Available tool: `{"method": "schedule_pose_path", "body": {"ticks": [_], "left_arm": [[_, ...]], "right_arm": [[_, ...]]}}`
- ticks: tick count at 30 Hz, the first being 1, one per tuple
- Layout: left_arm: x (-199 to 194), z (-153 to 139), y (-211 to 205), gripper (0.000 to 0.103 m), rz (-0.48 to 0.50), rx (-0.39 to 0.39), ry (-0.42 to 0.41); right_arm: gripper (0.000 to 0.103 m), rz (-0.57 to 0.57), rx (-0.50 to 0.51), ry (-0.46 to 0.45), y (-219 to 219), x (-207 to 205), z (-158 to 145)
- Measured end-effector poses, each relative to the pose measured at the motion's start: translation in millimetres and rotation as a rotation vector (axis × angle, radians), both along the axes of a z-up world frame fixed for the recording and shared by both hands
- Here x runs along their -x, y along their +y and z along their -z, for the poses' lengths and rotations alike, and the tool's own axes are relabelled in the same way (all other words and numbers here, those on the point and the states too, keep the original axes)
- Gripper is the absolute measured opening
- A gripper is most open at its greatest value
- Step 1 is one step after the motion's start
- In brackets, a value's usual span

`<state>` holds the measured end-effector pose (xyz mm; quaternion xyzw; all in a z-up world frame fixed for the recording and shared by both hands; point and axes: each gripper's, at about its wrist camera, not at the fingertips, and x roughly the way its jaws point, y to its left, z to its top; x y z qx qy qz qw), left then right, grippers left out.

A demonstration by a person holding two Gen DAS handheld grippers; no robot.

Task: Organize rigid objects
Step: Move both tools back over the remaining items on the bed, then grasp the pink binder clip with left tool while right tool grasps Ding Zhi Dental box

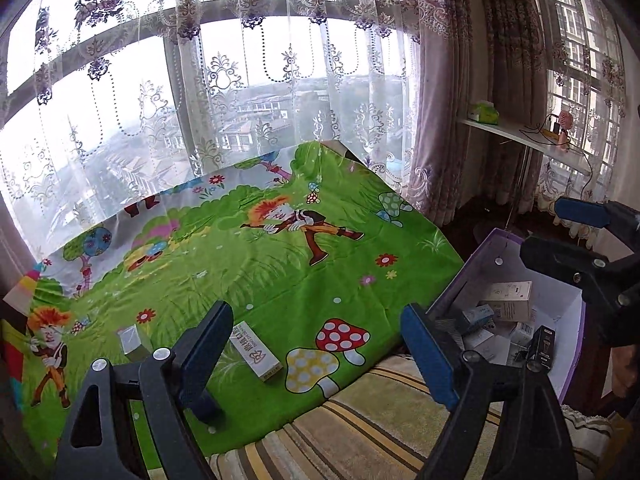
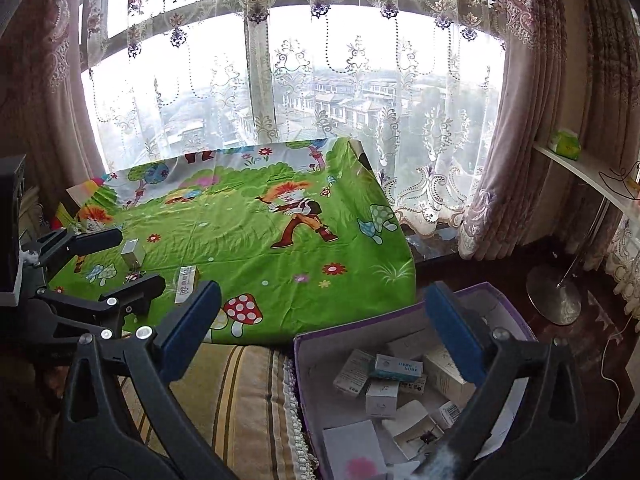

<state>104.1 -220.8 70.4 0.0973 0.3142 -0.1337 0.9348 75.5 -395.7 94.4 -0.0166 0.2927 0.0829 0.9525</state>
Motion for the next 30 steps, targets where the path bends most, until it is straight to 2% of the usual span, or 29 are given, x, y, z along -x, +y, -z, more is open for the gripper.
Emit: {"method": "schedule_pose_path", "body": {"ticks": [4,8,12,20,23,25,30], "left_arm": [[-10.6,6.3,27.1,0.087,-0.055,0.030,0.061],[-18.1,9.6,57.1,0.087,-0.101,0.058,0.083],[-31.7,10.2,90.8,0.086,-0.123,0.129,0.141],[-67.5,14.9,160.1,0.085,-0.281,0.187,0.193],[-80.0,25.4,177.5,0.079,-0.323,0.200,0.234],[-88.1,36.9,186.3,0.072,-0.347,0.211,0.273],[-98.3,64.7,195.0,0.064,-0.357,0.226,0.351]], "right_arm": [[0.103,-0.057,0.009,0.017,29.6,-8.5,1.2],[0.103,-0.095,-0.012,0.044,52.2,-18.1,1.5],[0.103,-0.124,-0.018,0.068,76.0,-33.8,0.2],[0.103,-0.140,-0.035,0.142,116.8,-78.7,5.4],[0.103,-0.141,-0.028,0.155,128.5,-94.6,8.2],[0.103,-0.133,-0.023,0.169,134.6,-104.2,12.5],[0.103,-0.139,-0.011,0.242,153.7,-128.1,37.0]]}}
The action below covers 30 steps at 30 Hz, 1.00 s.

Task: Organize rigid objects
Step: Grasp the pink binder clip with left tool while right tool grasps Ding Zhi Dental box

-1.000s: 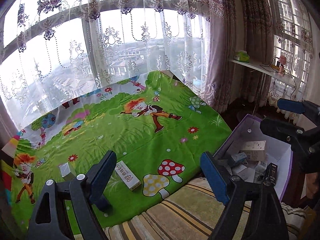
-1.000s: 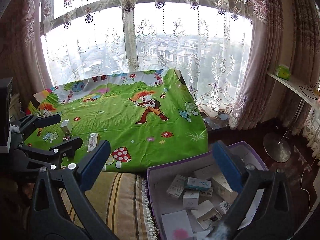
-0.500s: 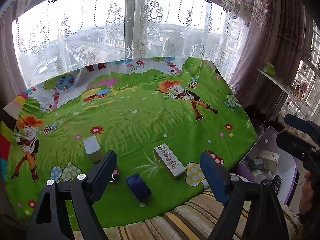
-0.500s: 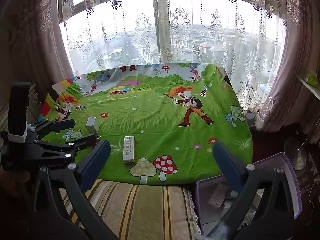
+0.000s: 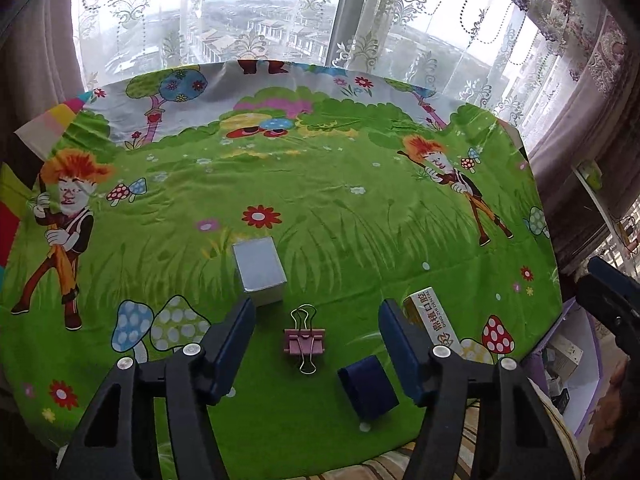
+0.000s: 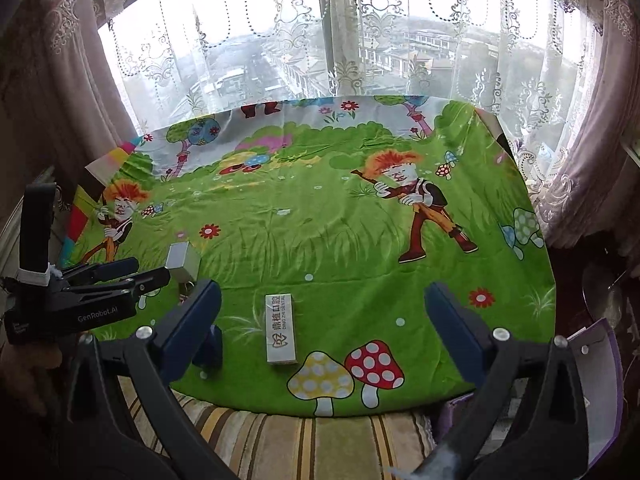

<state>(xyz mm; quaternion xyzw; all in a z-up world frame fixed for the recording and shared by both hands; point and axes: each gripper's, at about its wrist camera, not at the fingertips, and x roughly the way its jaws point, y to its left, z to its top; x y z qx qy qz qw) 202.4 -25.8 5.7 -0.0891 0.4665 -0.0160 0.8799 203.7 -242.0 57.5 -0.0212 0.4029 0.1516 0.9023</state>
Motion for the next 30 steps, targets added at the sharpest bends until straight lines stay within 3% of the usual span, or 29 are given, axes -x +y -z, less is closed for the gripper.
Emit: {"method": "schedule_pose_path", "body": {"ticks": [4,12,20,22,30], "left_arm": [[-3.7,17.3,0.5,0.055,0.015,0.010,0.042],[-8.4,44.8,-3.3,0.054,0.044,0.013,0.097],[-15.3,61.0,-4.5,0.054,0.050,0.017,0.136],[-16.6,65.2,-5.4,0.049,0.054,0.018,0.145],[-17.2,67.2,-7.8,0.035,0.051,-0.016,0.132]], "right_arm": [[0.101,-0.033,0.030,0.064,19.5,-12.9,30.0],[0.094,-0.099,0.118,0.165,43.1,-24.5,81.6],[0.087,-0.131,0.160,0.203,56.2,-34.1,101.4],[0.085,-0.134,0.167,0.218,58.3,-36.3,107.4],[0.050,-0.137,0.197,0.257,62.4,-40.0,123.4]]}}
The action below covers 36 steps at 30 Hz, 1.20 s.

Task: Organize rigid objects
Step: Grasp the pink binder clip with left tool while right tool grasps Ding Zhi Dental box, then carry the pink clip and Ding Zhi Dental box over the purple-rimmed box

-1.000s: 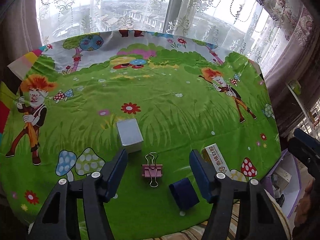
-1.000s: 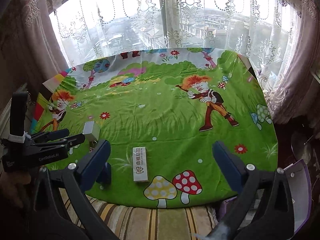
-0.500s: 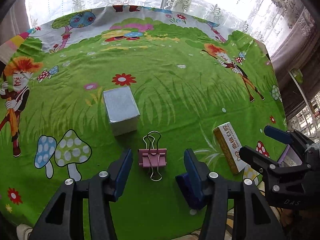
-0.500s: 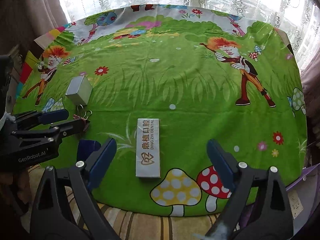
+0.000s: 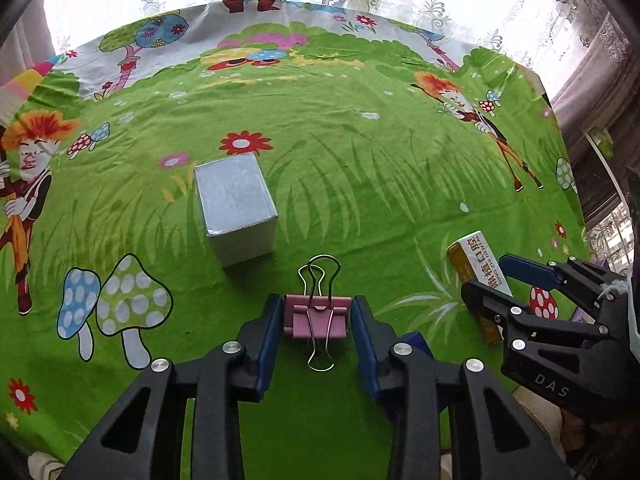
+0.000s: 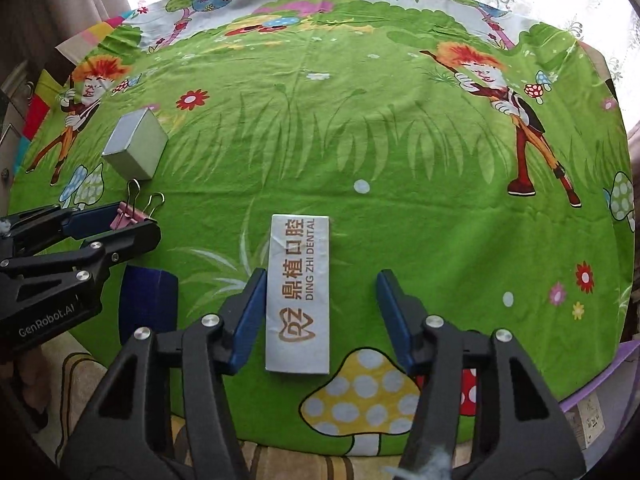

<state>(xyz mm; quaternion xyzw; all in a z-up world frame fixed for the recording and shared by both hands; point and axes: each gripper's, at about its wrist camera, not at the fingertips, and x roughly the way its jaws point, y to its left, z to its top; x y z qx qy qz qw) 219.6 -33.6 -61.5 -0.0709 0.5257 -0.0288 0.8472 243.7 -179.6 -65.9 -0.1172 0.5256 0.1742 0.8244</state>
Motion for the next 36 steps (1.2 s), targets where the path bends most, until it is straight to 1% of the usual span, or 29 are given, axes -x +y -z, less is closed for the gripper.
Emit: {"method": "schedule_pose_path", "body": {"ticks": [4,5,12,15,22,25,27,31,36], "left_arm": [[1.1,-0.6,-3.0,0.035,0.008,-0.017,-0.008],[1.6,-0.8,-3.5,0.035,0.008,-0.020,-0.010],[7.2,-4.9,0.3,0.035,-0.012,-0.022,-0.035],[10.9,-9.6,-0.3,0.035,-0.019,-0.038,-0.055],[27.7,-30.4,-7.9,0.035,-0.025,-0.083,-0.119],[36.1,-41.4,-11.0,0.035,-0.027,-0.089,-0.147],[40.6,-49.9,-10.8,0.035,-0.038,-0.081,-0.166],[52.7,-63.7,-13.7,0.035,-0.050,-0.037,-0.189],[71.7,-73.6,-33.6,0.035,-0.025,0.007,-0.203]], "right_arm": [[0.039,-0.008,0.009,-0.014,1.4,2.5,-1.1],[0.035,-0.009,0.008,-0.016,1.3,2.7,-1.2],[0.034,-0.006,0.003,-0.036,-1.3,8.3,-4.6],[0.034,-0.002,0.002,-0.055,-3.1,12.6,-9.6],[0.034,0.013,-0.014,-0.097,-12.5,28.6,-26.1],[0.034,0.026,-0.033,-0.118,-19.4,36.8,-36.0],[0.034,0.034,-0.048,-0.133,-24.4,42.8,-44.1],[0.034,0.044,-0.069,-0.154,-33.3,56.1,-57.3],[0.034,0.053,-0.095,-0.174,-47.5,78.6,-71.2]]}}
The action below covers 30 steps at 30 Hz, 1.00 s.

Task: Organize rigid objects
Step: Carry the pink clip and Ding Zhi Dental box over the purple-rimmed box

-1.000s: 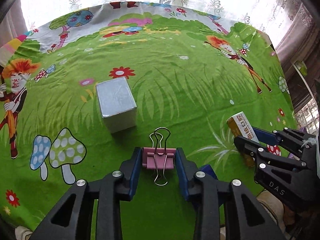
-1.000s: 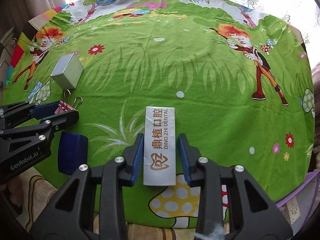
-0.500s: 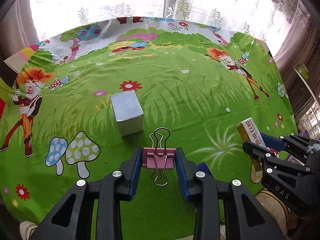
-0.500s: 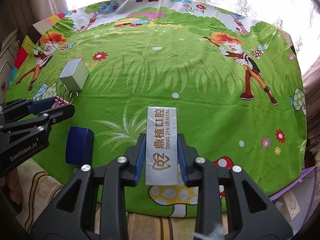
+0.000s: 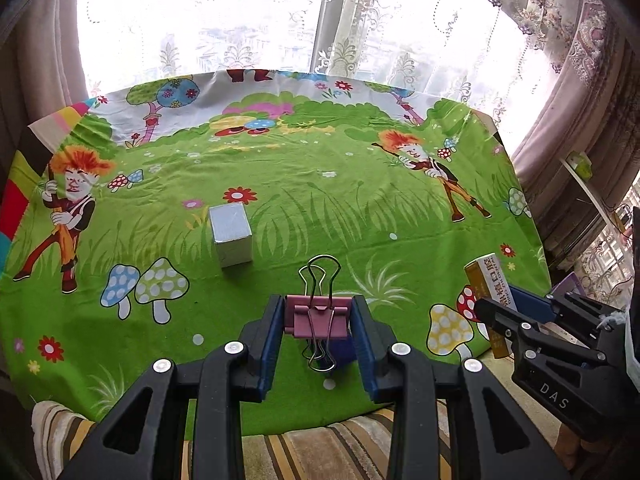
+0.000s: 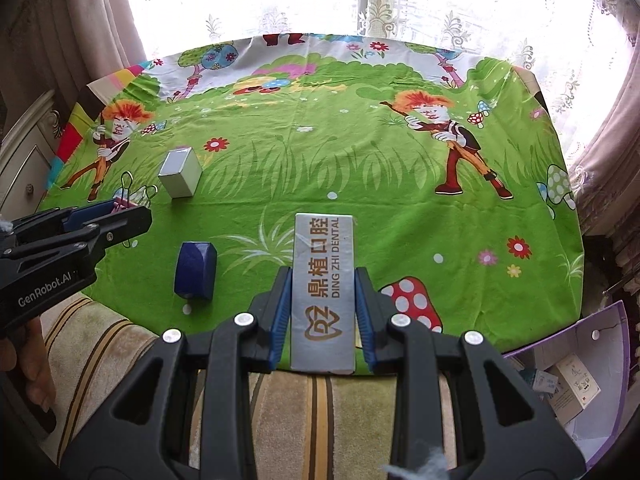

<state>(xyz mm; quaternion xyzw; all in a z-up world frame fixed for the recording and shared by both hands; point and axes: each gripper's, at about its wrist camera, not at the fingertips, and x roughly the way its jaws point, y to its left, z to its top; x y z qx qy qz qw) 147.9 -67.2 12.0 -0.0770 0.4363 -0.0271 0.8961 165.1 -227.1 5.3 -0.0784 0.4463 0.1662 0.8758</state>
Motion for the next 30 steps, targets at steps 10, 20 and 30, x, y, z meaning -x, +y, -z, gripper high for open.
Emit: {"method": "schedule_pose_path", "body": {"ticks": [10,20,30], "left_arm": [[32.7,-18.0,-59.7,0.035,0.131,0.105,0.001],[41.7,-18.6,-123.4,0.035,0.288,0.142,0.071],[40.5,-5.8,-204.2,0.035,0.475,0.128,0.173]], "right_arm": [[0.034,0.058,-0.035,-0.045,-51.8,47.5,-25.7],[0.034,0.184,-0.056,-0.041,-130.5,77.3,-28.1],[0.034,0.326,-0.053,-0.025,-208.2,91.2,-18.6]]}}
